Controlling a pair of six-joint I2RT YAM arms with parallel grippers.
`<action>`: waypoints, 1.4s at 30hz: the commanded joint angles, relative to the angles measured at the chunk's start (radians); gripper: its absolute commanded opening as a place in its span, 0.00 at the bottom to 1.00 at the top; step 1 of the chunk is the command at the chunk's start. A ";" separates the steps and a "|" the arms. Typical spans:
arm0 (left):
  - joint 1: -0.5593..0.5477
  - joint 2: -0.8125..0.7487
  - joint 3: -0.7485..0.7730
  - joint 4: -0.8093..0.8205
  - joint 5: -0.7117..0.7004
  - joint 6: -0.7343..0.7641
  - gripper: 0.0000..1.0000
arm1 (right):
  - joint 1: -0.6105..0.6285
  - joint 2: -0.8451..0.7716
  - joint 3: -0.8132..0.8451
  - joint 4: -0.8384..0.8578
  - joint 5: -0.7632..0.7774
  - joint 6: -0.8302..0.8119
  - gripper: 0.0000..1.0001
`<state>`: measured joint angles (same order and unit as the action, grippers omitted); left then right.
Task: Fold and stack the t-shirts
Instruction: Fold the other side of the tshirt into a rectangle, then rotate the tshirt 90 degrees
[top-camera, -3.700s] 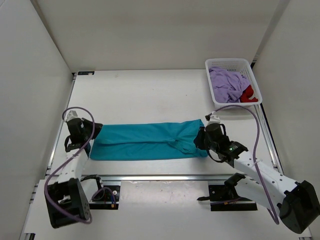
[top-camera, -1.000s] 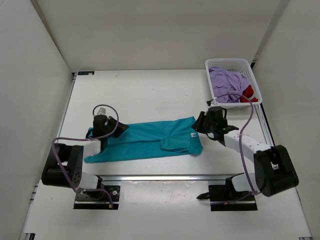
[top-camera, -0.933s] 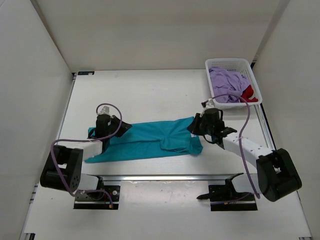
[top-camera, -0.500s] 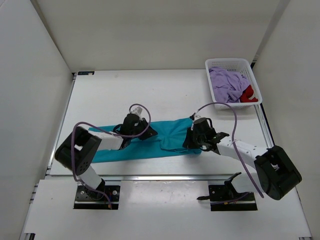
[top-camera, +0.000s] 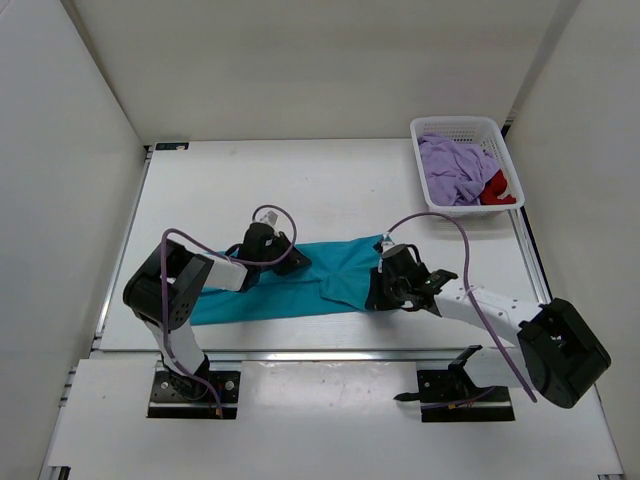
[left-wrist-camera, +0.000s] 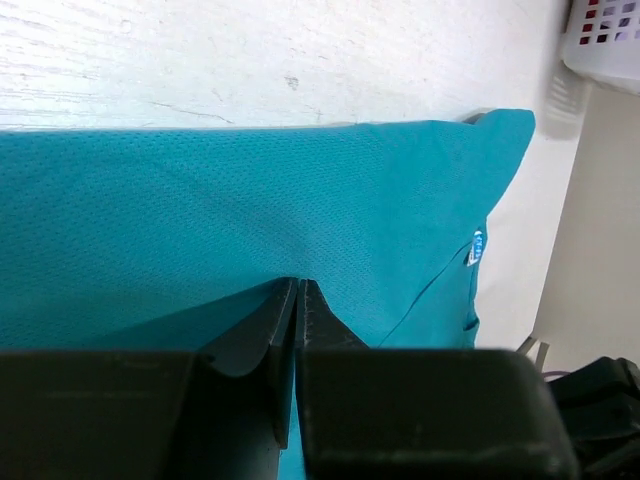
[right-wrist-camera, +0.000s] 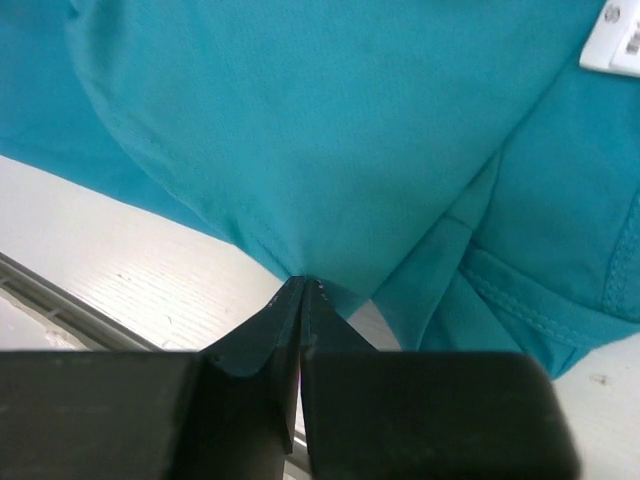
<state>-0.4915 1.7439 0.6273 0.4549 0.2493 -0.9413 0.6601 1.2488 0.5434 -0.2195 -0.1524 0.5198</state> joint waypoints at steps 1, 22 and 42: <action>0.010 -0.018 0.005 0.050 0.039 -0.019 0.14 | -0.014 -0.011 0.030 -0.030 -0.004 -0.012 0.00; -0.033 -0.397 -0.140 -0.056 0.100 0.075 0.22 | -0.215 0.567 0.453 0.232 0.021 -0.014 0.00; 0.116 -0.630 -0.219 -0.245 0.100 0.153 0.34 | -0.294 0.789 1.354 -0.147 -0.178 -0.171 0.38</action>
<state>-0.4107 1.1622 0.4297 0.2295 0.3344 -0.8005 0.3290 2.2471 2.0403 -0.4068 -0.3157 0.3977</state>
